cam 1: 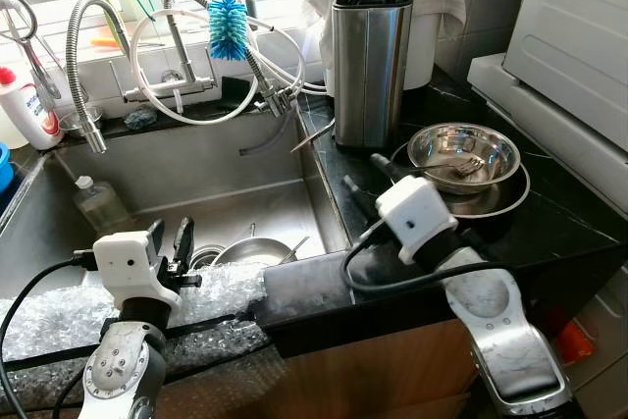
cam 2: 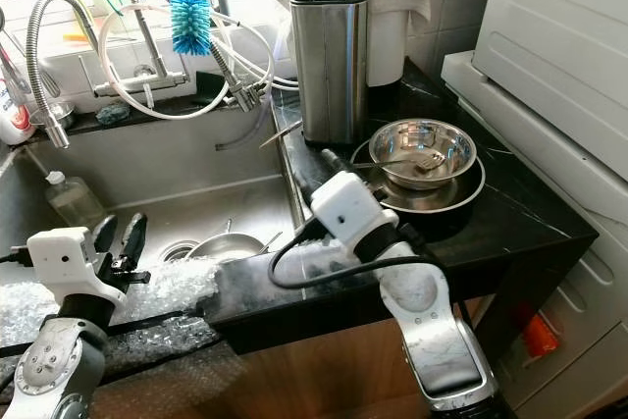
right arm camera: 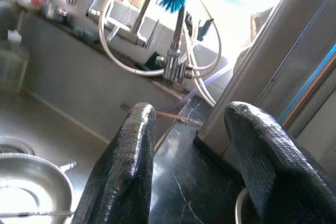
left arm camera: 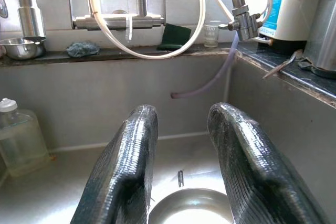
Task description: Kitchen organization
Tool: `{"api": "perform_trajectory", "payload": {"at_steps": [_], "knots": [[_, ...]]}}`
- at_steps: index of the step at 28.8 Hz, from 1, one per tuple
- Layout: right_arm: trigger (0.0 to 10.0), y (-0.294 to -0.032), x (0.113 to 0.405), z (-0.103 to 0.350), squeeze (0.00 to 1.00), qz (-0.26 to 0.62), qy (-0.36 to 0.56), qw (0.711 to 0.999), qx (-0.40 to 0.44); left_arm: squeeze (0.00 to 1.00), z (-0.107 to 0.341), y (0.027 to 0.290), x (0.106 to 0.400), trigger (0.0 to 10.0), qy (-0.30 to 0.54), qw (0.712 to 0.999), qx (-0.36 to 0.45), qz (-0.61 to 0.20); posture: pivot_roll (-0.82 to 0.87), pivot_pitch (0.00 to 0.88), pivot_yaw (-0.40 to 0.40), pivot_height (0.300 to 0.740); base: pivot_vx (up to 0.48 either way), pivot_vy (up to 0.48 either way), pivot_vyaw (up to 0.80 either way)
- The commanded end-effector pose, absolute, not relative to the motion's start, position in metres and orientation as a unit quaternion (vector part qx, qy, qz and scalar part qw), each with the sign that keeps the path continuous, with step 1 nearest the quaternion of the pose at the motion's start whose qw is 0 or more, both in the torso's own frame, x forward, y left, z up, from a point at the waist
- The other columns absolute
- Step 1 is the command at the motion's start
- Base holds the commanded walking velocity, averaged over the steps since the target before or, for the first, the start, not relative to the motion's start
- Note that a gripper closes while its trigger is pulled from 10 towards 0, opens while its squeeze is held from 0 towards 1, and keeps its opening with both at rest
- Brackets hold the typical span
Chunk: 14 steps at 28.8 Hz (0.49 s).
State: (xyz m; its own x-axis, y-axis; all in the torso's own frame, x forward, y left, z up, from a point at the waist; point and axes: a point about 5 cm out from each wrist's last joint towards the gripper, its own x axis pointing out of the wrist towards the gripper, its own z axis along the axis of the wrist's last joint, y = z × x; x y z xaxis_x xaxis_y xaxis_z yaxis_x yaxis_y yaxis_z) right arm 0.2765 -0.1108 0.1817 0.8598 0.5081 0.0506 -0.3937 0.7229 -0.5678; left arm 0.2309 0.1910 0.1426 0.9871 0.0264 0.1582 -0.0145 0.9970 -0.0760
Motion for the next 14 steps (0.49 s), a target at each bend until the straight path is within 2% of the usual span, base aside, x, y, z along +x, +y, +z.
{"api": "perform_trajectory", "payload": {"at_steps": [1, 5, 9, 14], "knots": [[10.0, -0.112, 0.281, 0.182, 0.0, 0.24, -0.09, 0.919, -0.3, 0.0, 0.14, 0.189, 0.234, 10.0, -0.074, 0.997, -0.037, 0.009, -0.08, 0.0, 0.11, 0.74, 0.0, 0.0, 0.0], [10.0, -0.128, 0.291, 0.182, 0.0, 0.199, -0.068, 0.917, -0.339, 0.0, 0.141, 0.187, 0.235, 10.0, -0.074, 0.996, -0.039, 0.005, -0.08, 0.0, 0.111, 0.74, 0.0, 0.0, 0.0], [10.0, -0.137, 0.296, 0.183, 0.0, 0.175, -0.053, 0.921, -0.344, 0.0, 0.141, 0.186, 0.235, 10.0, -0.075, 0.996, -0.04, 0.002, -0.08, 0.0, 0.112, 0.74, 0.0, 0.0, 0.0], [10.0, -0.14, 0.3, 0.183, 0.0, 0.163, -0.048, 0.921, -0.352, 0.0, 0.142, 0.185, 0.236, 10.0, -0.076, 0.996, -0.04, -0.004, -0.08, 0.0, 0.114, 0.74, 0.0, 0.0, 0.0]]}}
